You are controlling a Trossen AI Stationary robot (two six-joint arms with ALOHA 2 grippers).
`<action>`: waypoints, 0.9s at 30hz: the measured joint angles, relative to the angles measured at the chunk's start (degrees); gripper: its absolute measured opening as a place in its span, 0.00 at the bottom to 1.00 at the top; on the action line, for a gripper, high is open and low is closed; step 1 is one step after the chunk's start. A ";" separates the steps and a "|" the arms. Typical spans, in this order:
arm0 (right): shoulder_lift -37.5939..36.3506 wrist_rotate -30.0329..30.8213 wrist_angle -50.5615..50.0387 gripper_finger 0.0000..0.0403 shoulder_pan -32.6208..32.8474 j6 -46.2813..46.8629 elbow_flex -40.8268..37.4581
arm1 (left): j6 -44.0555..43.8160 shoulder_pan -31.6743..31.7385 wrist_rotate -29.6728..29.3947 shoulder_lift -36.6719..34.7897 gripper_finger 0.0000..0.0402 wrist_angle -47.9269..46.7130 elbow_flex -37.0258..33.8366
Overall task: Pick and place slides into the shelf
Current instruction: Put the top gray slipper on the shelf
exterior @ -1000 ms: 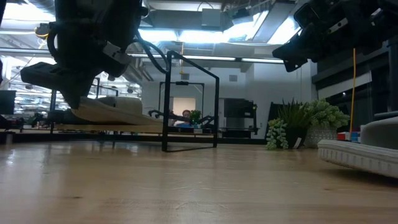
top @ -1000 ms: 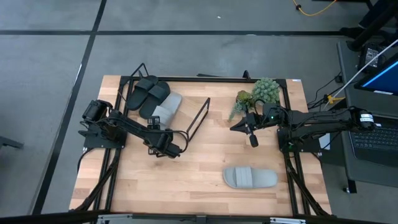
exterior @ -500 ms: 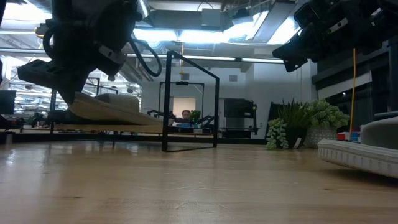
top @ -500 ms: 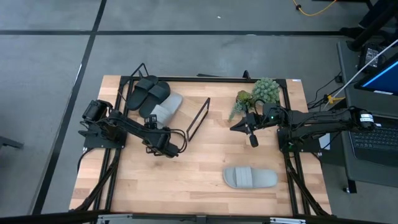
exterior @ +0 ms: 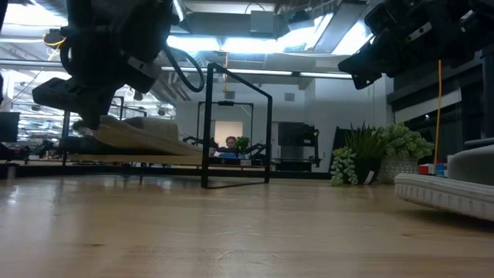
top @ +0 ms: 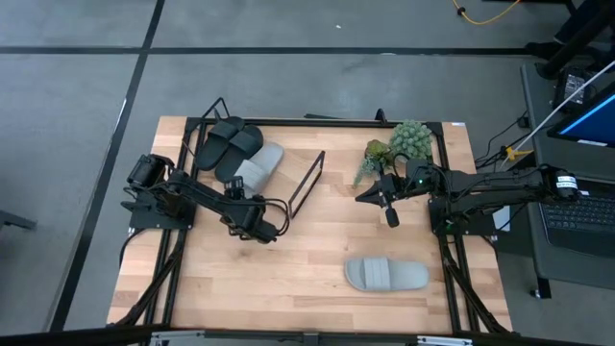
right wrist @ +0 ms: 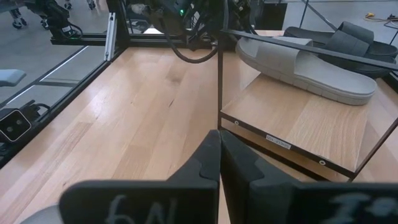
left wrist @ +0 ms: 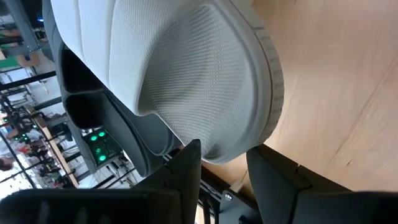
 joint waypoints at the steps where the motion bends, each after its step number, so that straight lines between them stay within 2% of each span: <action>1: 0.00 -0.02 0.00 0.01 0.00 0.02 0.00 | -0.24 0.00 0.06 0.00 0.30 -0.01 0.00; 22: -0.01 -0.04 0.01 0.01 2.75 -0.09 0.01 | 1.56 -0.11 -1.69 0.00 0.30 -1.68 0.07; 27: 0.00 -0.04 0.02 0.01 2.73 -0.20 0.00 | 1.30 -0.09 -2.32 0.00 0.30 1.51 0.07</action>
